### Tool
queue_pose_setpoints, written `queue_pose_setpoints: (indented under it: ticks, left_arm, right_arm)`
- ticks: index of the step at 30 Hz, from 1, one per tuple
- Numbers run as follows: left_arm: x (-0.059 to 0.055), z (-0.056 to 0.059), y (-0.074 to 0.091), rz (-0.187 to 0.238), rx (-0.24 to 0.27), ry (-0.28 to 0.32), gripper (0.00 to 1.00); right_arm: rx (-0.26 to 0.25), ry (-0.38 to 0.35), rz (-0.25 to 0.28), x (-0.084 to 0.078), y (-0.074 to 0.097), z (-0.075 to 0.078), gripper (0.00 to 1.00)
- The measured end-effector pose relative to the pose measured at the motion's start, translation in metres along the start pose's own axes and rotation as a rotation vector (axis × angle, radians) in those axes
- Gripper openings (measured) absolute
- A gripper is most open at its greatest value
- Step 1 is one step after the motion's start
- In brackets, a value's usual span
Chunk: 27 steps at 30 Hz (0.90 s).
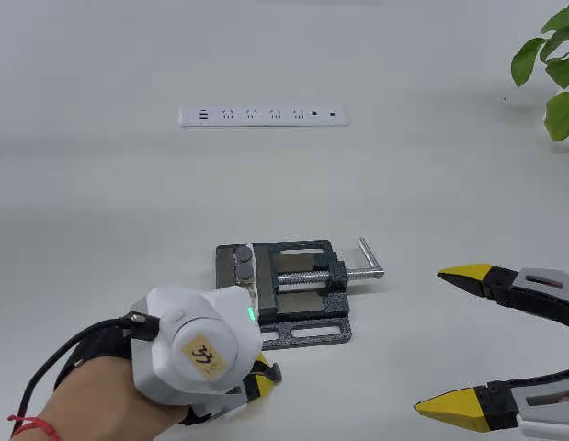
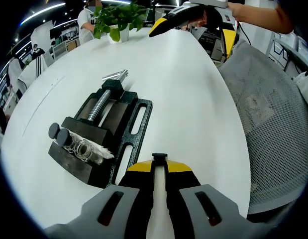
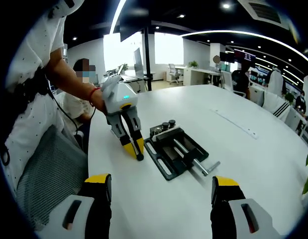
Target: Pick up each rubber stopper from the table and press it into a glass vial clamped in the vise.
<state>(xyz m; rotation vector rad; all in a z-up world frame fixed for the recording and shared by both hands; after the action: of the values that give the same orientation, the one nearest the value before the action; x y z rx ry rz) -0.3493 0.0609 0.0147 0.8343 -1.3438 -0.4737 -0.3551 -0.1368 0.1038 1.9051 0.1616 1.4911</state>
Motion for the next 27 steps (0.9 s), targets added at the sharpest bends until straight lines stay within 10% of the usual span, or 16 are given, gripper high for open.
queue_pose_setpoints:
  ticks: [5,14,27]
  left_arm:
    - [0.005,0.001,0.005,0.036,0.002,0.023,0.04]
    - [0.052,0.001,0.052,0.272,0.019,0.111,0.04]
    - [0.107,0.024,0.112,0.476,0.011,0.049,0.04]
  right_arm:
    - [0.008,0.0,-0.002,0.007,-0.002,-0.004,0.79]
    - [0.105,-0.033,-0.022,0.049,-0.001,-0.017,0.6]
    - [0.315,0.044,-0.015,0.112,-0.001,-0.046,0.27]
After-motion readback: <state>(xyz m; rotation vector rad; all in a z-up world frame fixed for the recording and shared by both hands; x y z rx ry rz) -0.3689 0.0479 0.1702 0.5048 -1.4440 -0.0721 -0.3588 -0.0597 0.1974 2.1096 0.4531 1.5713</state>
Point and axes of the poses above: the centre of the closed fingertips' face, and the gripper's own axes: y roughly backward along the fingers, z roughly to its right, x roughly out of its top, the point moved 6 cm from there along y, roughly backward along the fingers, and after that the axes turned 4 degrees about -y, right-handed, at the moved point
